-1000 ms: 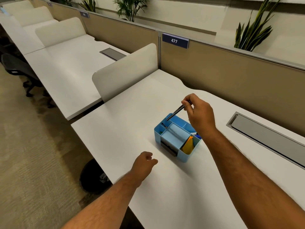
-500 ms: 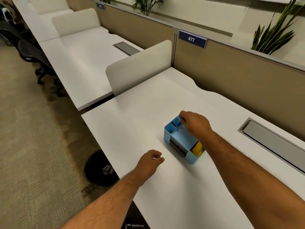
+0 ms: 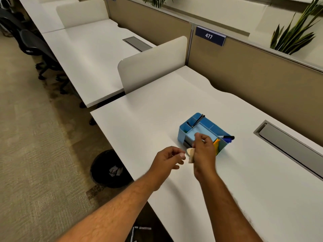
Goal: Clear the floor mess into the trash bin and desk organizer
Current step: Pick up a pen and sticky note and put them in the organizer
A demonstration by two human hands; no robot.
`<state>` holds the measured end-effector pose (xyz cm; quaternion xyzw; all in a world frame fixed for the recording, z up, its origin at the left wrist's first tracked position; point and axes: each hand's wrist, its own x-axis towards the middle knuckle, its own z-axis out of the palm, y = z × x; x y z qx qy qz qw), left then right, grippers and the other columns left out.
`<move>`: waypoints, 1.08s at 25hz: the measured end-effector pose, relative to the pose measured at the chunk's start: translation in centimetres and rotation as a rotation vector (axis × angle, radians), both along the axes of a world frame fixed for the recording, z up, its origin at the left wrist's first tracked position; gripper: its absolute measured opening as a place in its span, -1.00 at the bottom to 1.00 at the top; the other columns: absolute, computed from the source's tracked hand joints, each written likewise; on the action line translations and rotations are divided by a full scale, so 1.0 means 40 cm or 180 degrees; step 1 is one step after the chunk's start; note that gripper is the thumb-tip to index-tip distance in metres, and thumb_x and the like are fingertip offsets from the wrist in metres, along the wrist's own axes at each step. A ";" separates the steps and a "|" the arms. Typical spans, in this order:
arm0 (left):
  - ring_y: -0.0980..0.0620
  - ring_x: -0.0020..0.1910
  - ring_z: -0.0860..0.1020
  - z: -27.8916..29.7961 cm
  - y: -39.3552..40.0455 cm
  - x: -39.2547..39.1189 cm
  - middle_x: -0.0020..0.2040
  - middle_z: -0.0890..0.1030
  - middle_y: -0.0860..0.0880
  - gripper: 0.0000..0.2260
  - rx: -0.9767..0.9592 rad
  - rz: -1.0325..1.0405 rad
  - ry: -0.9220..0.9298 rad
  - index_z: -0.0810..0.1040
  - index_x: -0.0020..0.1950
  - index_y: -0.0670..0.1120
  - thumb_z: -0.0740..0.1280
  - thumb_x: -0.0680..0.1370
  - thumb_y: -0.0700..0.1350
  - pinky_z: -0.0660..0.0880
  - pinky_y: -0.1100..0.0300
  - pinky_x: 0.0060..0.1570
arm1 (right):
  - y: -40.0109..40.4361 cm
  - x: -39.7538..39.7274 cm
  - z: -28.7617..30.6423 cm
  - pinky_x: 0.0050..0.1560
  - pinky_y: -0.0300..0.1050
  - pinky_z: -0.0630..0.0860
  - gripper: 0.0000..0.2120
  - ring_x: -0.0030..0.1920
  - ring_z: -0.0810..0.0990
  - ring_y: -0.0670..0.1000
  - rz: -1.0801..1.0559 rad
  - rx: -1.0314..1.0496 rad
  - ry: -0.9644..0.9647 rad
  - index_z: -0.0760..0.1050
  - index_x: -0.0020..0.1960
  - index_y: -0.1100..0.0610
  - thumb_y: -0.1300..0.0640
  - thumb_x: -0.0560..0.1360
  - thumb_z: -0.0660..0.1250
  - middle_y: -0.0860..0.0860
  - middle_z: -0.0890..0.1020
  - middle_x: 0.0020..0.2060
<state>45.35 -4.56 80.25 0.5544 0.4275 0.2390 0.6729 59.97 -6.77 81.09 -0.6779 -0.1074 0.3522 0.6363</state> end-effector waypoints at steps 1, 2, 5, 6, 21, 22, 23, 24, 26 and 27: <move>0.02 0.02 0.71 0.009 -0.006 -0.008 0.00 0.75 0.01 -0.85 0.0033 -0.0029 -0.0106 0.69 0.14 0.01 0.36 0.65 0.00 0.67 0.16 0.01 | -0.004 -0.033 -0.013 -0.24 -0.08 0.54 -0.83 -0.16 0.57 -0.02 0.0069 0.0025 -0.0041 0.59 0.04 -0.02 -0.10 0.61 0.35 -0.03 0.62 -0.18; 0.01 0.03 0.71 0.016 -0.009 -0.019 0.00 0.74 0.01 -0.82 0.0062 -0.0053 -0.0173 0.68 0.14 -0.01 0.36 0.64 0.02 0.68 0.12 0.03 | -0.007 -0.063 -0.026 -0.23 -0.14 0.56 -0.83 -0.16 0.60 -0.04 0.0105 0.0071 -0.0053 0.60 0.02 0.00 -0.09 0.61 0.37 -0.04 0.63 -0.20; -0.02 0.02 0.72 0.022 0.000 -0.077 0.00 0.74 -0.02 -0.86 0.0180 -0.0028 -0.0095 0.68 0.12 0.01 0.44 0.58 -0.01 0.71 0.03 0.02 | -0.006 -0.148 -0.042 -0.32 -0.28 0.57 -0.81 -0.27 0.65 -0.14 0.0132 0.0176 0.0001 0.61 -0.01 0.03 -0.10 0.57 0.42 -0.09 0.65 -0.28; -0.03 0.00 0.73 0.017 0.006 -0.100 0.00 0.73 -0.03 -0.88 0.0180 -0.0001 -0.0008 0.67 0.10 0.02 0.46 0.58 -0.05 0.72 0.02 -0.01 | -0.005 -0.175 -0.047 -0.33 -0.31 0.57 -0.80 -0.29 0.65 -0.15 0.0167 0.0163 -0.0050 0.61 -0.02 0.03 -0.11 0.56 0.43 -0.07 0.66 -0.27; 0.08 -0.13 0.74 -0.211 0.291 -0.730 -0.05 0.73 0.01 -0.82 0.0049 -0.0262 0.0465 0.68 -0.02 0.09 0.45 0.58 -0.22 0.65 0.22 -0.26 | 0.058 -0.834 -0.184 -0.06 -0.02 0.73 -0.67 -0.07 0.76 0.06 0.0189 -0.0539 -0.0253 0.51 0.06 -0.04 0.31 0.48 0.49 0.08 0.72 -0.09; 0.09 -0.13 0.73 -0.232 0.304 -0.770 -0.05 0.73 0.01 -0.80 0.0025 -0.0273 0.0458 0.67 -0.01 0.10 0.45 0.58 -0.23 0.65 0.23 -0.26 | 0.069 -0.877 -0.201 -0.07 -0.02 0.73 -0.74 -0.06 0.75 0.07 0.0151 -0.0599 -0.0301 0.55 0.00 0.02 0.33 0.47 0.49 0.08 0.71 -0.10; 0.10 -0.13 0.73 -0.254 0.316 -0.806 -0.04 0.73 0.01 -0.79 -0.0018 -0.0270 0.0447 0.66 0.01 0.10 0.44 0.58 -0.24 0.64 0.23 -0.25 | 0.079 -0.914 -0.219 -0.07 -0.04 0.72 -0.80 -0.05 0.75 0.07 0.0185 -0.0660 -0.0346 0.61 -0.06 0.06 0.33 0.47 0.49 0.06 0.71 -0.11; 0.09 -0.11 0.73 -0.280 0.332 -0.848 -0.03 0.73 0.00 -0.78 -0.0085 -0.0245 0.0444 0.65 0.03 0.10 0.44 0.58 -0.24 0.64 0.23 -0.24 | 0.095 -0.954 -0.241 -0.07 -0.07 0.72 -0.83 -0.03 0.74 0.05 0.0263 -0.0762 -0.0366 0.66 -0.09 0.07 0.33 0.48 0.49 0.04 0.71 -0.11; 0.05 -0.07 0.71 -0.331 0.359 -0.916 0.02 0.71 -0.03 -0.75 -0.0260 -0.0113 0.0493 0.63 0.10 0.08 0.43 0.58 -0.27 0.65 0.20 -0.19 | 0.136 -1.009 -0.278 -0.04 -0.10 0.72 -0.81 -0.01 0.74 -0.01 0.0334 -0.0964 -0.0327 0.73 -0.07 0.05 0.33 0.50 0.47 -0.01 0.74 -0.09; 0.03 -0.04 0.70 -0.359 0.370 -0.945 0.04 0.70 -0.05 -0.74 -0.0340 0.0009 0.0542 0.62 0.12 0.06 0.43 0.57 -0.29 0.64 0.19 -0.15 | 0.158 -1.027 -0.300 -0.01 -0.09 0.72 -0.79 0.00 0.74 -0.03 0.0371 -0.1058 -0.0278 0.74 -0.05 0.04 0.34 0.51 0.46 -0.03 0.74 -0.07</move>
